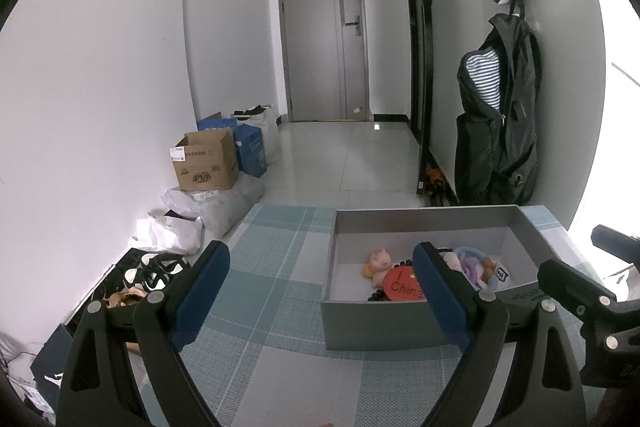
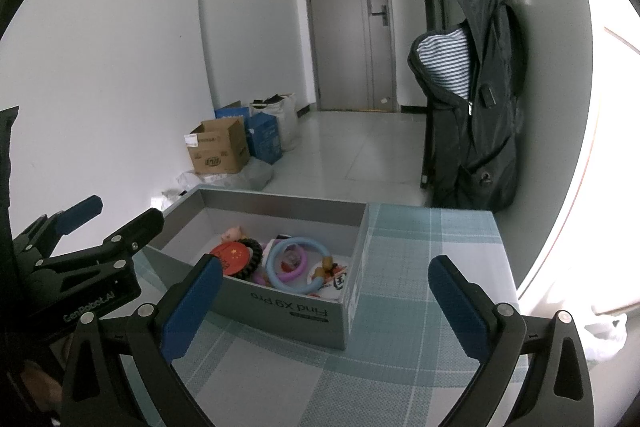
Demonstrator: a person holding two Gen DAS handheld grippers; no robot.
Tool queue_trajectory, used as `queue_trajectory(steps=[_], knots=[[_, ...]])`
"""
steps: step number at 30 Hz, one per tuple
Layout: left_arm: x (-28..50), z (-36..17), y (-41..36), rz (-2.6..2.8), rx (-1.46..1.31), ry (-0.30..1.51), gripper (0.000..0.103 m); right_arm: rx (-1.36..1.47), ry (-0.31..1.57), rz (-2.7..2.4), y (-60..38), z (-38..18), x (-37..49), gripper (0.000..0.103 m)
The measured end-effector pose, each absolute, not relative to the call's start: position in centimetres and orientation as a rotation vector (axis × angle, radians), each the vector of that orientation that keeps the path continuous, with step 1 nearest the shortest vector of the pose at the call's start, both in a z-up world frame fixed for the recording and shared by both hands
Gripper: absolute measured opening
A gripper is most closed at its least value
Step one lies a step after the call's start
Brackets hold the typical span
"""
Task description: Organize jewelry
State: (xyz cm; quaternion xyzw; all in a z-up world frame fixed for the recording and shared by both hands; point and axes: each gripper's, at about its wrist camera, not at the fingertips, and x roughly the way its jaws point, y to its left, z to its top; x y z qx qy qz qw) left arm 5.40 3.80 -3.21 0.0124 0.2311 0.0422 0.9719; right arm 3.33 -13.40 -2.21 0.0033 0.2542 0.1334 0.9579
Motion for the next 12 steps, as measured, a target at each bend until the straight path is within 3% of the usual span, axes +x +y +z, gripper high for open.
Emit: queue_trajectory(steps=[12], knots=[[5.58,-3.37,3.89,0.088,0.026,0.470,0.090,0.005,0.516,0.270,-13.41,-2.22,3.34,0.103]])
